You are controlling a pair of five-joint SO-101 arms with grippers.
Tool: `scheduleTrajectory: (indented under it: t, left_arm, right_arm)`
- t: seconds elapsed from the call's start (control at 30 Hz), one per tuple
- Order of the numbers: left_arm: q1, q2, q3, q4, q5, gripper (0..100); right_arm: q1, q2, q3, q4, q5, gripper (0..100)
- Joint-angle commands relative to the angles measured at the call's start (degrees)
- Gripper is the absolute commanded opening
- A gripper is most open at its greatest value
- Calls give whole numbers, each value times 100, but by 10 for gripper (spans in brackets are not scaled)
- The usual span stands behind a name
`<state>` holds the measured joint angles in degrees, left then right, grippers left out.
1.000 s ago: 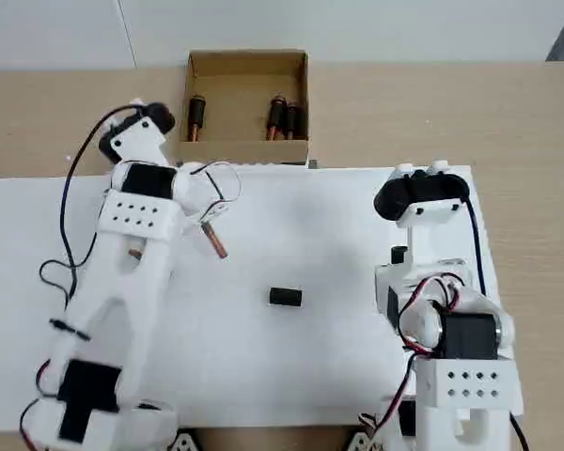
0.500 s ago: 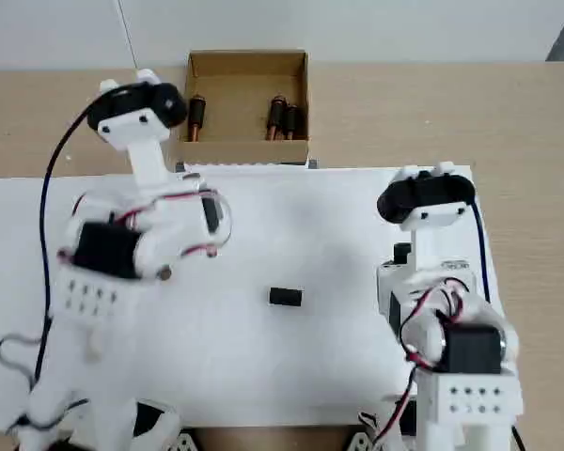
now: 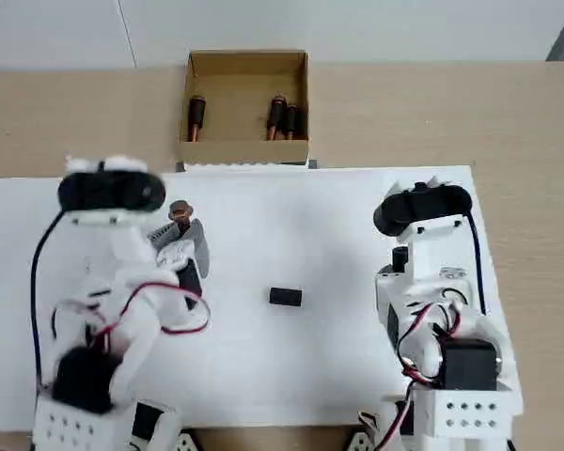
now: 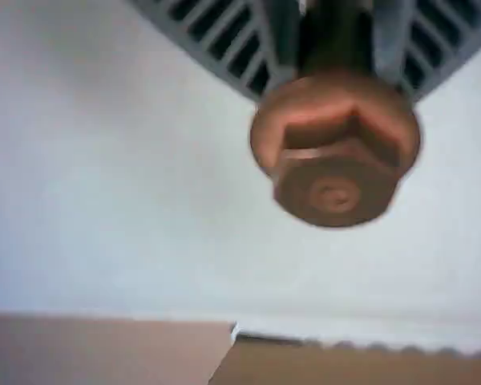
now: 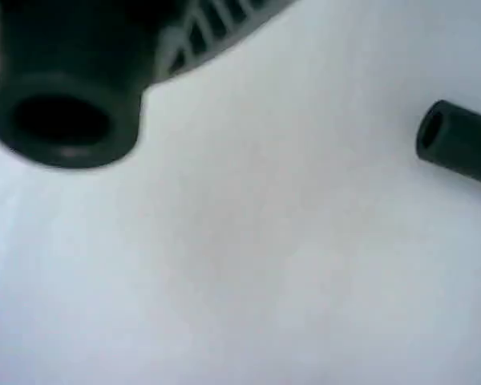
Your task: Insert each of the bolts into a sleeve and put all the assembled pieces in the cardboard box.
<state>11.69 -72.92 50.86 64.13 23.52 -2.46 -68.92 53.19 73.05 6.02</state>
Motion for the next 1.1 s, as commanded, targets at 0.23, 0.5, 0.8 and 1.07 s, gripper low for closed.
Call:
scheduleTrajectory:
  t: [0.23, 0.5, 0.8, 1.07]
  left_arm:
    - [26, -1521, 840, -440, 167, 5]
    - [35, -2593, 2105, -1160, 220, 5]
    - [378, -3112, 2941, -1776, 237, 5]
    - [703, -3112, 3292, -2620, 264, 5]
  right_arm:
    - [-1314, -919, 1310, -1552, 44, 2]
    - [-2387, -2097, 2725, -2747, 53, 2]
    - [-3160, -3319, 3640, -3257, 88, 2]
    - [-3547, -3477, 4088, -3996, 88, 2]
